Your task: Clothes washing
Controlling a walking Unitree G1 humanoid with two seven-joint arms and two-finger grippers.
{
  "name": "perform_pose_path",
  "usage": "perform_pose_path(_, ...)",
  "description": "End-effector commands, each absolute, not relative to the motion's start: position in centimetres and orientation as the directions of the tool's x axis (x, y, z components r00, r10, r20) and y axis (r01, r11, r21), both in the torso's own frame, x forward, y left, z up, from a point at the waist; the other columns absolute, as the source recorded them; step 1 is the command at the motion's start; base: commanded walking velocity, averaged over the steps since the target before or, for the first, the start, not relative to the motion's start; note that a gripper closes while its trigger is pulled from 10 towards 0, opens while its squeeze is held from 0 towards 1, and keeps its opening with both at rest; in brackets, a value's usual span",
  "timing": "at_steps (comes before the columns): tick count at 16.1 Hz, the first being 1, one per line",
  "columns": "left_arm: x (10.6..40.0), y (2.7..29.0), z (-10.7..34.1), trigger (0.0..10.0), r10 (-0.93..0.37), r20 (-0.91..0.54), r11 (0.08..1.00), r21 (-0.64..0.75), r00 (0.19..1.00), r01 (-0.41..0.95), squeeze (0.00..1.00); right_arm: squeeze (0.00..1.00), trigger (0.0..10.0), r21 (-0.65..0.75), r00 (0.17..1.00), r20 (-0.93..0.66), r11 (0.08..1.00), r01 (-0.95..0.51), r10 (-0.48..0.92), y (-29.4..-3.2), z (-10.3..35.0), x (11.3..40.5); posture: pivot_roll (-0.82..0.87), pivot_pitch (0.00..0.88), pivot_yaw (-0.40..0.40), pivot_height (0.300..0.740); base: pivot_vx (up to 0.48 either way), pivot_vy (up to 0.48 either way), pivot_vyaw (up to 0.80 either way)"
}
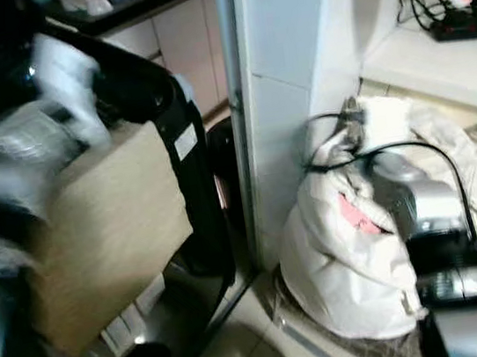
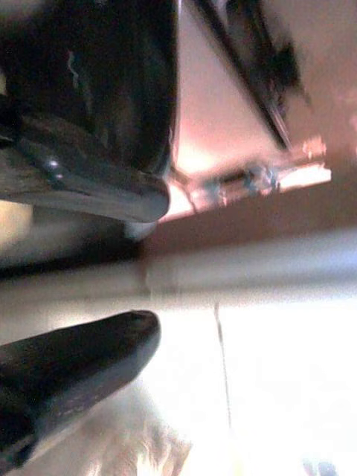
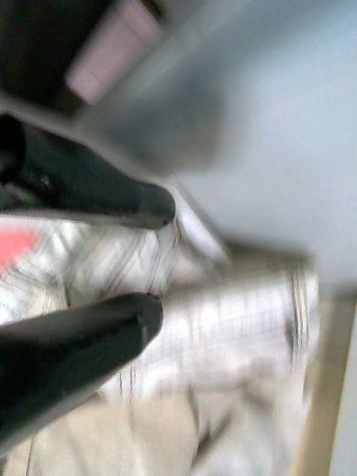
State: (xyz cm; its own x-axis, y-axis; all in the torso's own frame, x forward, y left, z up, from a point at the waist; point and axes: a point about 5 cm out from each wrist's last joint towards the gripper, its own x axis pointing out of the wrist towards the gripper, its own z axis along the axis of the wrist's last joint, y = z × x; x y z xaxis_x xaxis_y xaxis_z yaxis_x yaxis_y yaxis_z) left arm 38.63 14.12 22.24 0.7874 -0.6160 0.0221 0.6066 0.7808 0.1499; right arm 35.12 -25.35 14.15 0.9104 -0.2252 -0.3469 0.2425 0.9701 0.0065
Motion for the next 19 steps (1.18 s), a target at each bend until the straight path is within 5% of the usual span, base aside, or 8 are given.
perform_pose_path(1, 37.3, 12.8, 23.2, 10.0, -0.640, 0.110, 0.768, 0.146, 0.761, 0.624, 0.00, 1.00, 10.0, -0.008, 0.922, -0.284, 0.962, 0.273, -0.264, -26.4, 14.5, 35.8, 0.02, 0.060, 0.100, 0.740, 0.000, 0.000, 0.00)
perform_pose_path(6, 30.5, 12.6, 20.7, 10.0, -0.756, 0.004, 0.639, 0.219, 0.655, 0.737, 0.00, 1.00, 10.0, -0.097, 0.902, -0.302, 0.951, 0.292, -0.308, -28.9, 12.8, 36.0, 0.17, 0.154, 0.109, 0.740, 0.000, 0.000, 0.00)
perform_pose_path(12, 27.1, 15.4, 23.8, 10.0, -0.712, 0.042, 0.689, 0.236, 0.701, 0.685, 0.00, 1.00, 10.0, -0.083, 0.949, -0.205, 0.970, 0.229, -0.241, -28.6, 13.8, 36.7, 0.32, 0.219, 0.093, 0.740, 0.000, 0.000, 0.00)
perform_pose_path(15, 25.6, 15.4, 23.2, 10.0, -0.749, -0.028, 0.643, 0.206, 0.661, 0.738, 0.00, 0.97, 10.0, -0.189, 0.903, -0.271, 0.938, 0.289, -0.333, -28.5, 13.0, 36.6, 0.33, 0.213, 0.077, 0.740, 0.000, 0.000, 0.00)
perform_pose_path(16, 24.9, 15.0, 23.0, 10.0, -0.782, -0.063, 0.602, 0.181, 0.620, 0.778, 0.00, 0.00, 10.0, -0.167, 0.890, -0.301, 0.938, 0.304, -0.342, -28.6, 12.6, 36.4, 0.33, 0.209, 0.072, 0.740, 0.000, 0.000, 0.00)
perform_pose_path(17, 24.5, 14.8, 22.8, 10.0, -0.803, -0.087, 0.571, 0.168, 0.589, 0.804, 0.00, 0.00, 3.9, -0.134, 0.887, -0.311, 0.940, 0.314, -0.341, -28.5, 12.4, 36.4, 0.34, 0.209, 0.070, 0.740, 0.000, 0.000, 0.00)
perform_pose_path(18, 23.7, 14.6, 22.5, 10.0, -0.832, -0.127, 0.524, 0.139, 0.540, 0.840, 0.00, 0.00, 0.0, -0.079, 0.883, -0.330, 0.942, 0.326, -0.334, -28.5, 12.1, 36.3, 0.34, 0.209, 0.069, 0.740, 0.000, 0.000, 0.00)
perform_pose_path(19, 23.3, 14.5, 22.4, 10.0, -0.845, -0.147, 0.501, 0.123, 0.515, 0.857, 0.00, 0.00, 0.0, -0.066, 0.882, -0.337, 0.943, 0.327, -0.329, -28.4, 12.0, 36.3, 0.34, 0.203, 0.066, 0.740, 0.000, 0.000, 0.00)
